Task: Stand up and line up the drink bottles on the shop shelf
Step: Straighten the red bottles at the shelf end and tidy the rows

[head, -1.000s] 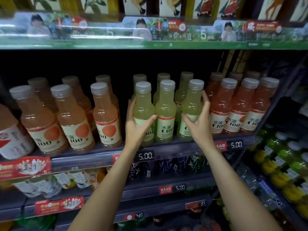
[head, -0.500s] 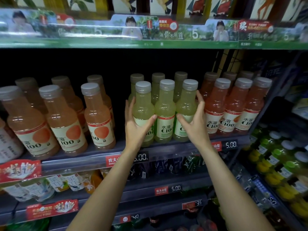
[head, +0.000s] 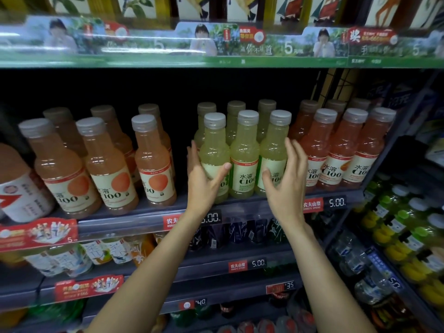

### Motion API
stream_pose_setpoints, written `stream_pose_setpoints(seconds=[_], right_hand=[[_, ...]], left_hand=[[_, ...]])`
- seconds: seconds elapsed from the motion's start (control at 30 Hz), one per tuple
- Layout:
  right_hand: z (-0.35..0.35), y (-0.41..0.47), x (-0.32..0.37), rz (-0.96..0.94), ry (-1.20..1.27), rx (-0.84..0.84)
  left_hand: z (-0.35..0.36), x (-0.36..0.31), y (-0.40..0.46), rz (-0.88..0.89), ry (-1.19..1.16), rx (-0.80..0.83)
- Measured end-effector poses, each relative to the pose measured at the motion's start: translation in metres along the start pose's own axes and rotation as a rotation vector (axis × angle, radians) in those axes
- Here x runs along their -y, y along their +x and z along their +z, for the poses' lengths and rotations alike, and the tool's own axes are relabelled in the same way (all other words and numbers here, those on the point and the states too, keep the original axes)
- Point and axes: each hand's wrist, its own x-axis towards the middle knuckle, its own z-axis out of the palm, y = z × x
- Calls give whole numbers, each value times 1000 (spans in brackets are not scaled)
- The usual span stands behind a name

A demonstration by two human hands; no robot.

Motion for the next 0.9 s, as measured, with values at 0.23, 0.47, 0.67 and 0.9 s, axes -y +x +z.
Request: stream_pose_setpoints(seconds=[0.23, 0.47, 0.67, 0.9], right_hand=[[2, -43, 48, -211, 86, 81], [55, -76, 114, -285, 205, 261], [116, -86, 148, -132, 212, 296], [149, -76, 154, -30, 239, 197]], left_hand=[[-79, -18, -83, 147, 234, -44], [-243, 9, -82, 259, 337, -490], [-276, 28, -44, 112, 228, -228], [-269, 46, -2, 28, -8, -99]])
